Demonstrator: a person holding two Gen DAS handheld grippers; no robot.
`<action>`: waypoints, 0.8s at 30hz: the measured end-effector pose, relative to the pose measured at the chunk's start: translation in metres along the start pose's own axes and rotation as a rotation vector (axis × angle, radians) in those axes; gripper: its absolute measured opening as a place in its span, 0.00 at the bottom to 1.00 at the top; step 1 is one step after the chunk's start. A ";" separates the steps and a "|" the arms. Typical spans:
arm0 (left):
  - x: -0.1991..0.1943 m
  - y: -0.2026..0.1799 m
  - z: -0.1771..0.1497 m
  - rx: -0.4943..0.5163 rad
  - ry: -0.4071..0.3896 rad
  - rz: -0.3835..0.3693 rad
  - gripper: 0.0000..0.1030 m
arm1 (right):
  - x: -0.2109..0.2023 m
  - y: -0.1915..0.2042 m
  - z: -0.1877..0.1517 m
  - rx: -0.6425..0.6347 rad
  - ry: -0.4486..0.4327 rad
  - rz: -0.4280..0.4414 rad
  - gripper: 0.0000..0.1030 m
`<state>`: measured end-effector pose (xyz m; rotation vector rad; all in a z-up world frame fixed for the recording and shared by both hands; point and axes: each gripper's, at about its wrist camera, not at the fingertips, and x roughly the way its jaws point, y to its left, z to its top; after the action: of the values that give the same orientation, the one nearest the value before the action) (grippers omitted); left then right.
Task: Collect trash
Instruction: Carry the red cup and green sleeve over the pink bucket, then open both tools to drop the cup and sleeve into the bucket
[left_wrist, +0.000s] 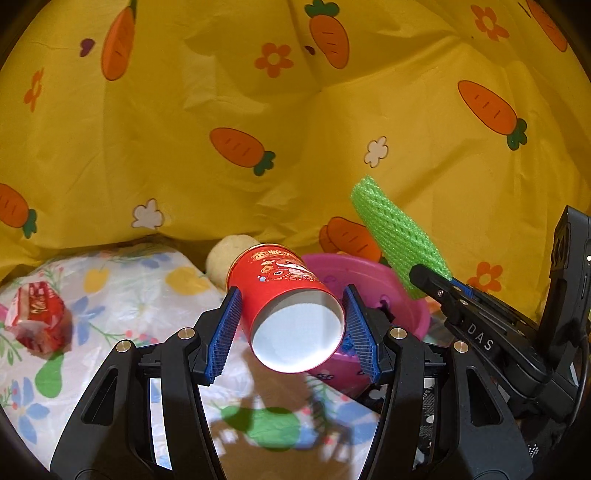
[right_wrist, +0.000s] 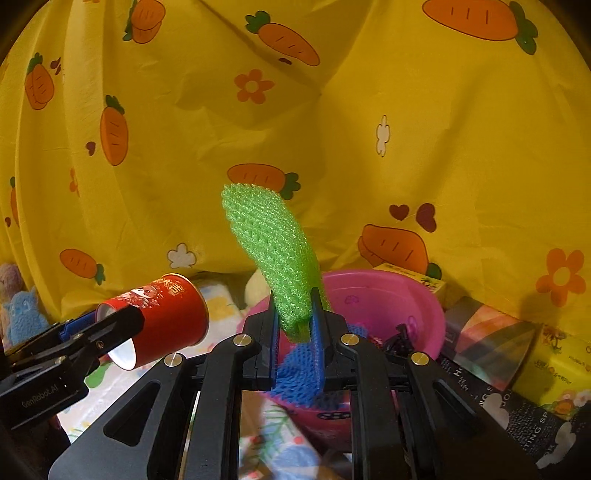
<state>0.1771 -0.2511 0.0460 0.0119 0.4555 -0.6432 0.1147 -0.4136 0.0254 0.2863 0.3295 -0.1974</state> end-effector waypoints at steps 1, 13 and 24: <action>0.007 -0.004 0.000 0.008 0.006 -0.010 0.54 | 0.002 -0.004 0.000 0.002 0.002 -0.007 0.15; 0.081 -0.021 0.005 0.015 0.084 -0.099 0.54 | 0.025 -0.037 0.007 0.047 0.017 -0.067 0.17; 0.113 -0.019 -0.006 0.011 0.146 -0.077 0.76 | 0.041 -0.047 0.007 0.062 0.022 -0.086 0.29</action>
<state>0.2436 -0.3302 -0.0037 0.0526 0.5954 -0.7231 0.1440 -0.4664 0.0062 0.3362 0.3586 -0.2895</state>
